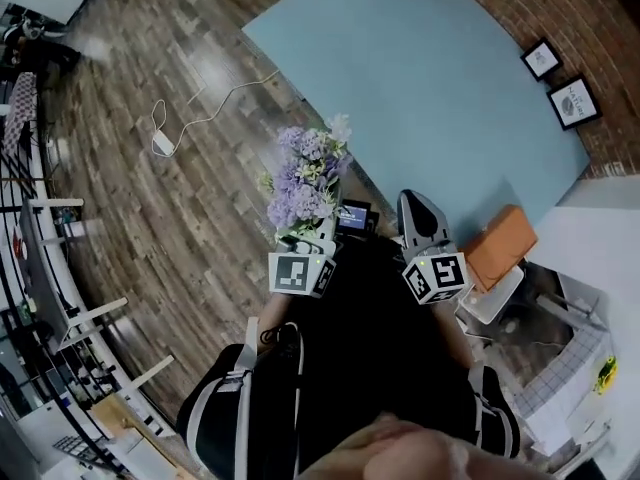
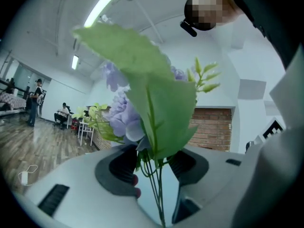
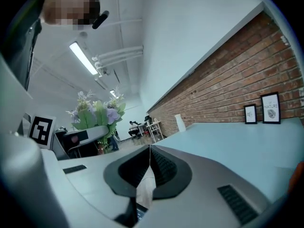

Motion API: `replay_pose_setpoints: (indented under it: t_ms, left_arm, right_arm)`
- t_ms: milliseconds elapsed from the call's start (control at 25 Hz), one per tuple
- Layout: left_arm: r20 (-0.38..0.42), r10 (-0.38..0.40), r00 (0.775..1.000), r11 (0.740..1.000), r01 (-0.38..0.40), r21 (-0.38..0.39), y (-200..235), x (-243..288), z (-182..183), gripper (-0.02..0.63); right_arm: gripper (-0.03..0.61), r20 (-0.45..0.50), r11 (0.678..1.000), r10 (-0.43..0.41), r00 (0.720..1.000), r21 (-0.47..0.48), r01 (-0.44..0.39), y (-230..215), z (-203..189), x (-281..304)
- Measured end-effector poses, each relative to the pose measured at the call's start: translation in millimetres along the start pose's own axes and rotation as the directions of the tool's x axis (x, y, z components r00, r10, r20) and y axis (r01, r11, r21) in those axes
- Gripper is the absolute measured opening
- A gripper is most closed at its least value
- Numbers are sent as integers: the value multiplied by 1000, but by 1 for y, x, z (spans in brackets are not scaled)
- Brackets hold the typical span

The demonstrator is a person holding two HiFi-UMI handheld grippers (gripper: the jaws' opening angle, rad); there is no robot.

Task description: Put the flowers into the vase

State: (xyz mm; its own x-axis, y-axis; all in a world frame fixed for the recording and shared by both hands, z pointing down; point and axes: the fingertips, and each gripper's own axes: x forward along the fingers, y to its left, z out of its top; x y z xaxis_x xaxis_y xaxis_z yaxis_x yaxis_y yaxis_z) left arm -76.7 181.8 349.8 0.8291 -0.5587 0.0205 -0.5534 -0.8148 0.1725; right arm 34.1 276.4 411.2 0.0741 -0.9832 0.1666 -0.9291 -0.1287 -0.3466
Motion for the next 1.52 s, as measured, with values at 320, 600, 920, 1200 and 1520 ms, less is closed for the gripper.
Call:
replay_pose_setpoints:
  t_ms: [320,600,920,1200,1520]
  left_arm:
    - [37,122,992,992,-121,-43,112,-46,17,218]
    - [61,155,986,987,-152,-52,184,-96,27,218]
    - [32,208,978,975,-205,-80,243,-112,19,218]
    - [40,335,941,939,-330,-97,283,-78,21,218]
    - [67,424,903,905,-419,-76,348,-19,57,218]
  right_arm:
    - [18,-72,990,143,987,8,-143,106,-18,86]
    - [18,-126,977,214,969,21,-213,190,-44,142]
    - [18,-181,951,295,938,-39,-306,249,-56,183]
    - [18,-193,911,391,900,-57,-408,262,-57,247]
    - [18,-155,852,509,847,-51,-521,270,-21,346]
